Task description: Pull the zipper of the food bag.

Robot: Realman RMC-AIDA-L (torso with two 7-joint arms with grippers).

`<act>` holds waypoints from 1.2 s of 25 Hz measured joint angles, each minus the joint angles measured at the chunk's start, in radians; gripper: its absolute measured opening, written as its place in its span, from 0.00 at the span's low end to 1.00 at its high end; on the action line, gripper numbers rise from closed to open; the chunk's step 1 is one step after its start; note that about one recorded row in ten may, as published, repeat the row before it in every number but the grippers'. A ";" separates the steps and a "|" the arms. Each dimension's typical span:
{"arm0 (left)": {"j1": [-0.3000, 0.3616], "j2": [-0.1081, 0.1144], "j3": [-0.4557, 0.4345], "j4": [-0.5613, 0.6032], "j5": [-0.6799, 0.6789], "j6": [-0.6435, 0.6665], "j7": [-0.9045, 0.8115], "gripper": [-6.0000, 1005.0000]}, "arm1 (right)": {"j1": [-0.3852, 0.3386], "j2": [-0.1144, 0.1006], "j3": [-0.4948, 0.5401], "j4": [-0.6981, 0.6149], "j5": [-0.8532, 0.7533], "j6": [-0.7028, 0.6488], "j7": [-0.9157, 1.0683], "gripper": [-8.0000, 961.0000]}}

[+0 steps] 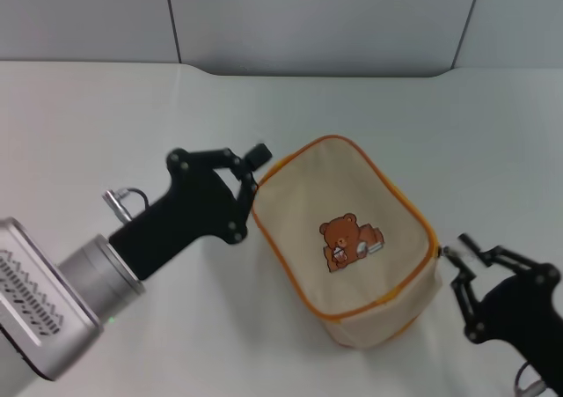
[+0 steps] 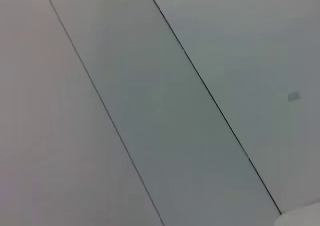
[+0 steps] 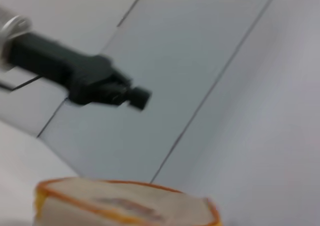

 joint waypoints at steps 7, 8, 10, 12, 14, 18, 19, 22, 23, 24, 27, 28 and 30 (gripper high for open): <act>0.058 0.003 -0.028 -0.062 -0.001 0.024 -0.079 0.03 | 0.034 -0.003 0.013 -0.141 0.004 -0.073 0.417 0.26; 0.060 0.004 -0.026 -0.058 0.002 0.029 -0.112 0.04 | 0.047 -0.004 0.013 -0.175 0.004 -0.076 0.503 0.30; 0.062 0.008 -0.016 -0.035 0.017 0.042 -0.195 0.06 | 0.074 -0.004 0.007 -0.242 -0.001 -0.082 0.662 0.38; 0.060 0.010 -0.010 0.008 0.051 0.065 -0.294 0.09 | 0.102 -0.006 -0.008 -0.308 -0.014 -0.103 0.803 0.45; 0.055 0.010 -0.007 0.074 0.108 0.103 -0.412 0.15 | 0.123 -0.007 -0.032 -0.373 -0.026 -0.146 0.921 0.51; 0.046 0.010 -0.006 0.193 0.202 0.170 -0.576 0.27 | 0.161 -0.017 -0.118 -0.476 -0.032 -0.231 1.107 0.62; 0.042 0.011 -0.003 0.218 0.228 0.184 -0.604 0.30 | 0.170 -0.022 -0.144 -0.494 -0.032 -0.245 1.143 0.65; 0.031 0.012 0.019 0.280 0.288 0.225 -0.672 0.39 | 0.200 -0.047 -0.243 -0.523 -0.032 -0.286 1.229 0.78; 0.031 0.012 0.019 0.280 0.288 0.225 -0.672 0.42 | 0.208 -0.055 -0.276 -0.530 -0.032 -0.298 1.248 0.83; 0.031 0.012 0.019 0.280 0.288 0.225 -0.672 0.44 | 0.227 -0.067 -0.341 -0.543 -0.032 -0.315 1.273 0.87; 0.013 0.012 0.145 0.370 0.313 0.270 -0.798 0.55 | 0.243 -0.073 -0.410 -0.559 -0.032 -0.324 1.293 0.88; 0.009 0.012 0.170 0.383 0.313 0.271 -0.826 0.60 | 0.249 -0.074 -0.434 -0.567 -0.033 -0.324 1.302 0.88; 0.007 0.012 0.182 0.389 0.313 0.271 -0.836 0.70 | 0.262 -0.073 -0.475 -0.582 -0.033 -0.324 1.322 0.89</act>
